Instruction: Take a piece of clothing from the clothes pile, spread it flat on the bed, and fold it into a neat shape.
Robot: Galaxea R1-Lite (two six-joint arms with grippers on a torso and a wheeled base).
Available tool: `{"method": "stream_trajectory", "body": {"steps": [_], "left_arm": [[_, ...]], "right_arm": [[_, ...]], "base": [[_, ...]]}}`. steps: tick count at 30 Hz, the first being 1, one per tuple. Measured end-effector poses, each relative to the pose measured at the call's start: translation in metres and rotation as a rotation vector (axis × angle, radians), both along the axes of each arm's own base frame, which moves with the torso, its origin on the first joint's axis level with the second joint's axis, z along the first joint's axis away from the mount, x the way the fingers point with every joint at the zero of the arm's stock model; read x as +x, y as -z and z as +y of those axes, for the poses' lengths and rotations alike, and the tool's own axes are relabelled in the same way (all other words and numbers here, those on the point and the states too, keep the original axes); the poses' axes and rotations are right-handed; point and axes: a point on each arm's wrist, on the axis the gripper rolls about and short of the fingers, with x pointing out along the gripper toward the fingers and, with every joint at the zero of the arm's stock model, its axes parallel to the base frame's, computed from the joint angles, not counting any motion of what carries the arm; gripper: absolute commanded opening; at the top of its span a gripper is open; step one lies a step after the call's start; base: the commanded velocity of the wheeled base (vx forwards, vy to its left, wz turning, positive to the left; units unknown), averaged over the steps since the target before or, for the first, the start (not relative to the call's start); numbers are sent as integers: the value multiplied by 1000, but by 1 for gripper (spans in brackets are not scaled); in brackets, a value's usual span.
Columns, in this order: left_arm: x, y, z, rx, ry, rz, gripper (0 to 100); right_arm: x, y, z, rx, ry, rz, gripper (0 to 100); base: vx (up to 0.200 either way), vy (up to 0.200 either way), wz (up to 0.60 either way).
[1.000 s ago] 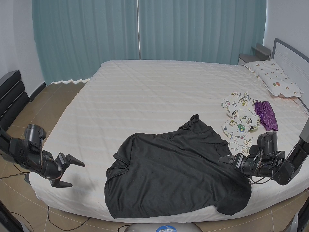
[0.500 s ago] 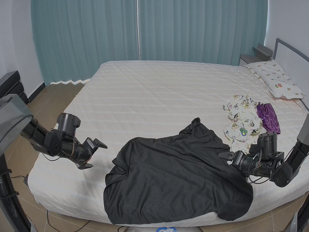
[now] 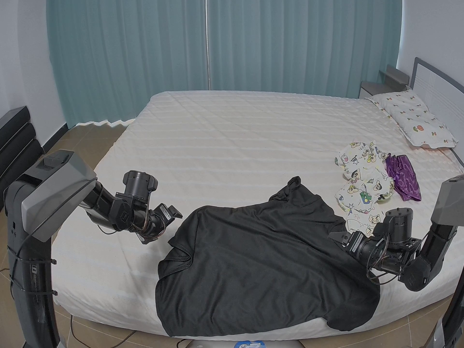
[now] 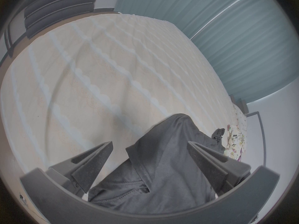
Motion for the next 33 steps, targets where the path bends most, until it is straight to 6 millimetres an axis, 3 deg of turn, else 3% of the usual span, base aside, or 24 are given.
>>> {"method": "stream_trajectory", "body": {"steps": [14,15,25,33], "left_arm": [[0,26,-23,28,45,26,100],[0,27,-25,29,49,26,0],[3,34,-24,81,50,21,0],[18,24,-5,106,-55,-66,0]], "right_arm": [[-2,5,3,-5,-13,18,100],[-2,6,4,-5,-15,20,100],[-2,6,4,-5,-18,21,100],[-2,6,4,-3,-16,22,100]], "base": [[0,0,0],[0,0,0],[0,0,0],[0,0,0]]}}
